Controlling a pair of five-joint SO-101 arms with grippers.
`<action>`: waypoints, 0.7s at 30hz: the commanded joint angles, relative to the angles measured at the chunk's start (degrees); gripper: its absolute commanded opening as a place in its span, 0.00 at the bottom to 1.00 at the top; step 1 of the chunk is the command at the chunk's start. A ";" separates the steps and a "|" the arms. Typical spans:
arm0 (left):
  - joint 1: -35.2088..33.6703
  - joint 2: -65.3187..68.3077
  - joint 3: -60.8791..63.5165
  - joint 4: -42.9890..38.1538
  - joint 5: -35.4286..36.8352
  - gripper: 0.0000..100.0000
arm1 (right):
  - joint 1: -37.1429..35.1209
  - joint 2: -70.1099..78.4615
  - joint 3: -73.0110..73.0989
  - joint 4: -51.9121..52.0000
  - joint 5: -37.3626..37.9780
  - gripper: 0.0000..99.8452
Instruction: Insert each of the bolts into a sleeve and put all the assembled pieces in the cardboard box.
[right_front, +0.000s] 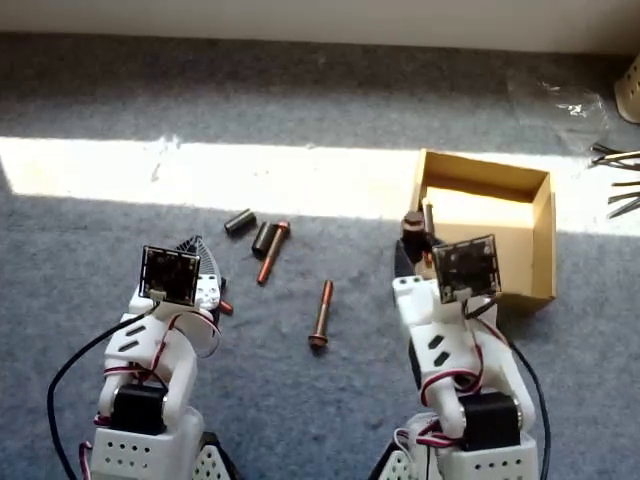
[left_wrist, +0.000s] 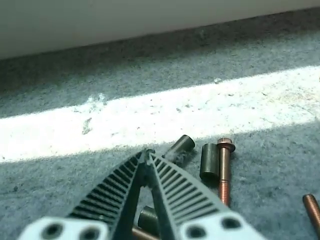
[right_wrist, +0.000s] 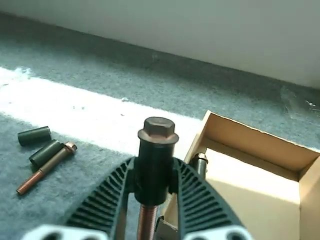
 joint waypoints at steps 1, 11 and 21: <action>-0.57 0.31 -0.31 -0.09 -0.18 0.01 | 3.74 14.37 -11.56 -0.31 0.70 0.00; -0.57 0.31 -0.22 0.09 -0.18 0.01 | 8.92 48.13 -31.34 -0.13 5.45 0.00; -0.66 0.31 -0.22 0.09 -0.18 0.01 | 14.20 75.82 -43.47 -0.40 5.98 0.00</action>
